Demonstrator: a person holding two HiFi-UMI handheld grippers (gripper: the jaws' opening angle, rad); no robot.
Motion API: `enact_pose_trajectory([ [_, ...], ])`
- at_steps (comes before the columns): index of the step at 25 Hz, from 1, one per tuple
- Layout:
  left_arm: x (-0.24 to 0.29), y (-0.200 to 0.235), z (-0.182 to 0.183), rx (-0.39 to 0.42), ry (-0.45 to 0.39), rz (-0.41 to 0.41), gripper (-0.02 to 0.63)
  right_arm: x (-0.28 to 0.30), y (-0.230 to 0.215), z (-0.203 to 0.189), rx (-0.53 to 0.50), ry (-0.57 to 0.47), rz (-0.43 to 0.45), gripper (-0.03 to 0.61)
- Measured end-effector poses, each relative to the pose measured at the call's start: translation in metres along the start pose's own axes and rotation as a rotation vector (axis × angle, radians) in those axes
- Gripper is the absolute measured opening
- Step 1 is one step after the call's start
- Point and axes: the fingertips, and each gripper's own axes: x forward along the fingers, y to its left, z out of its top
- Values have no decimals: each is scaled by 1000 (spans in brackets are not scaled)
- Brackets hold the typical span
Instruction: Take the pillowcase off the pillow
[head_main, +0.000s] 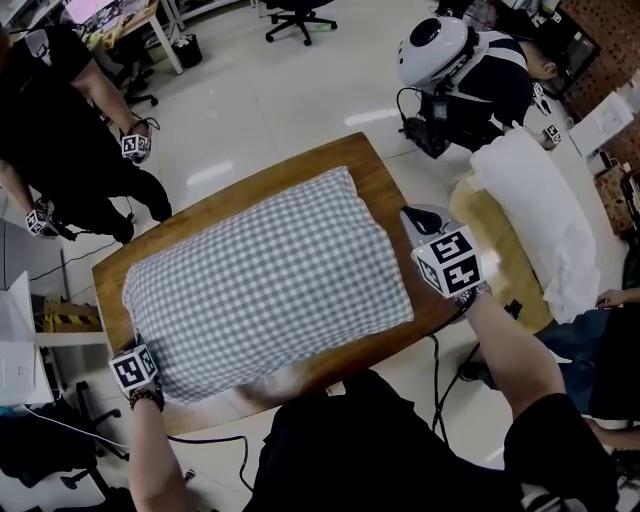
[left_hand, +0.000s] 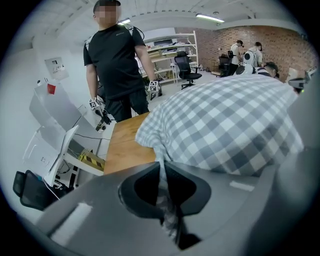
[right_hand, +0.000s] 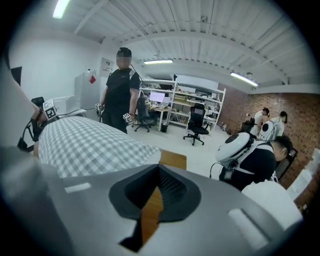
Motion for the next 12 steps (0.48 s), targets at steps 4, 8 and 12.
enact_pose_trajectory([
  [4,-1,-1,-1,-14,20,29,9,20,-5,-34,66,62,87,10],
  [8,4,0,0,-27,40,51,9,37,3,-59,179,103,226,118],
  [12,9,-1,2,-36,54,67,9,46,14,-74,298,130,367,192],
])
